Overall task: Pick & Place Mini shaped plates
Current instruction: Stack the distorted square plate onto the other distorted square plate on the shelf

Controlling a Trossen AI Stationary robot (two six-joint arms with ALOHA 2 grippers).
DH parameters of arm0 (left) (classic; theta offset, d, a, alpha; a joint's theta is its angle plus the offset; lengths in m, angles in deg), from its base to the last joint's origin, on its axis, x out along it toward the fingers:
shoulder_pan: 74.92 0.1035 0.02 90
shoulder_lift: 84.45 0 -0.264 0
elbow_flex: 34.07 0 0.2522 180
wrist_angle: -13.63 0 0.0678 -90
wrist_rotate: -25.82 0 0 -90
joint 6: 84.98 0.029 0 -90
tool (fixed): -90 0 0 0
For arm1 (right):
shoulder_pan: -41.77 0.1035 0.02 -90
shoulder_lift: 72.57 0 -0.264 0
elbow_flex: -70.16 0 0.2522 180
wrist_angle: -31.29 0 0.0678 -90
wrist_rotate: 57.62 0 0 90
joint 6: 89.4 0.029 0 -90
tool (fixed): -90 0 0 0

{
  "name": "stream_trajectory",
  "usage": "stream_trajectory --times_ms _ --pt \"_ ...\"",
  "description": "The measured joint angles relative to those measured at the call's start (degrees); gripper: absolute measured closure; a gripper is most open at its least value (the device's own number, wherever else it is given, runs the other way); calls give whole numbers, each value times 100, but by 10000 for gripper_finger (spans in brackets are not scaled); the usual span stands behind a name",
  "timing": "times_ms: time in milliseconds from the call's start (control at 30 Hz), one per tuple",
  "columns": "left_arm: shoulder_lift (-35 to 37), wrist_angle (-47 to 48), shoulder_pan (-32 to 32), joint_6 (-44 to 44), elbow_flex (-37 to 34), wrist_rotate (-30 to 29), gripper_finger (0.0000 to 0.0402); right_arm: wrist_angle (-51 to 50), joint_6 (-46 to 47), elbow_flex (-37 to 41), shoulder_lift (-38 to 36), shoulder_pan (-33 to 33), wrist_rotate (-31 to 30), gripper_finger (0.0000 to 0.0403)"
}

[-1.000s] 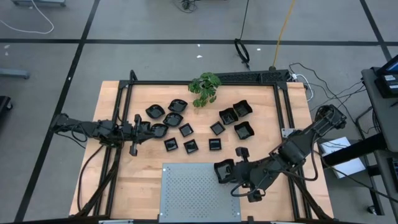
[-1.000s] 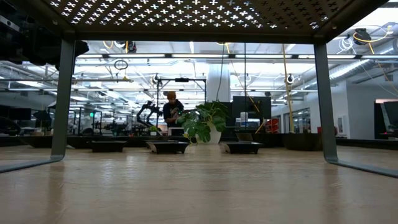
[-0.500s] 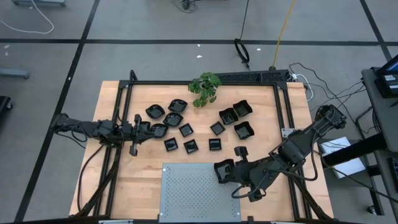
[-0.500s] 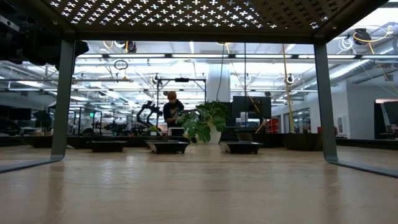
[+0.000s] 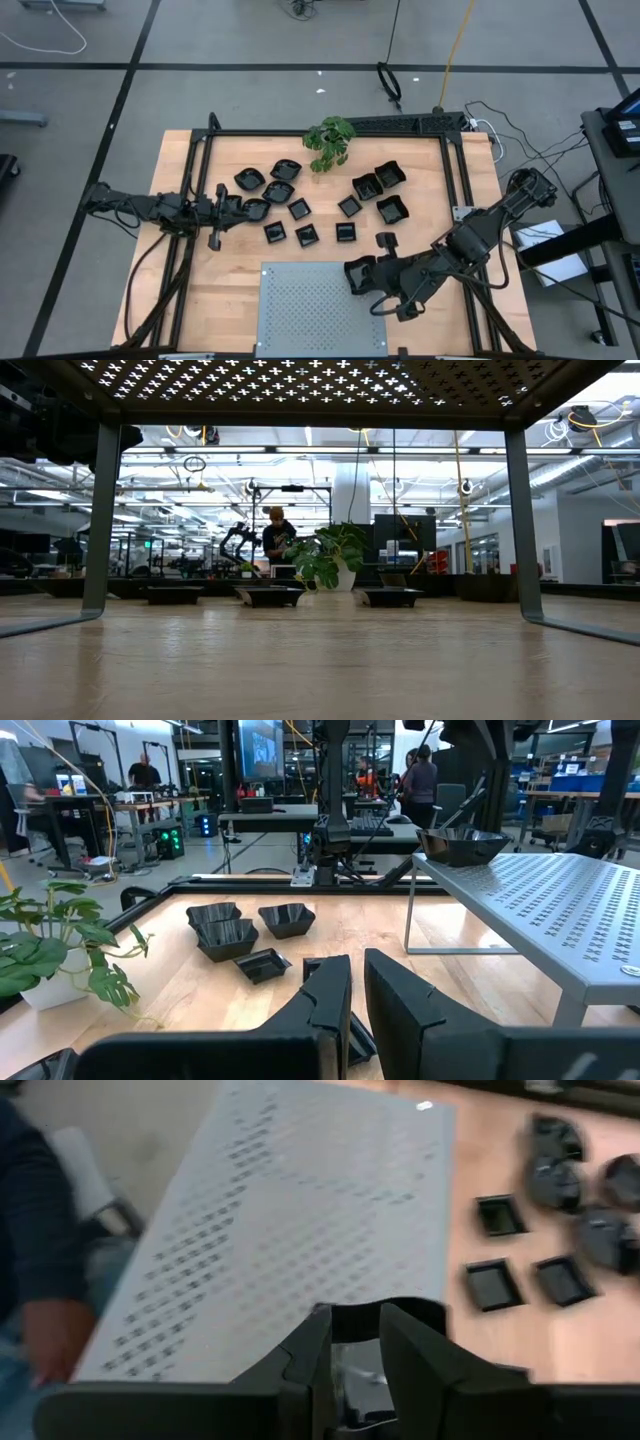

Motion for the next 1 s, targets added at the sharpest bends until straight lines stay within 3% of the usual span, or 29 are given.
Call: stream_trajectory --times_ms 167,367,567,767,867,1000 --pt "0 0 0 -1 0 2 366 -142 159 2 -8 -120 -642 315" --pt "0 0 0 -2 0 2 366 -944 748 1 -206 -488 -1639 257" --pt "0 -1 0 0 0 2 366 -2516 1738 4 -523 -894 -2579 187" --pt "0 0 0 -2 0 2 366 -3314 3377 511 -981 -1218 -3390 168" --pt "0 0 0 0 0 2 366 -3330 4164 1049 -1281 -1597 -3240 173" --pt "0 -2 0 0 0 2 366 -3329 4519 1860 -1597 -2402 -2270 173"
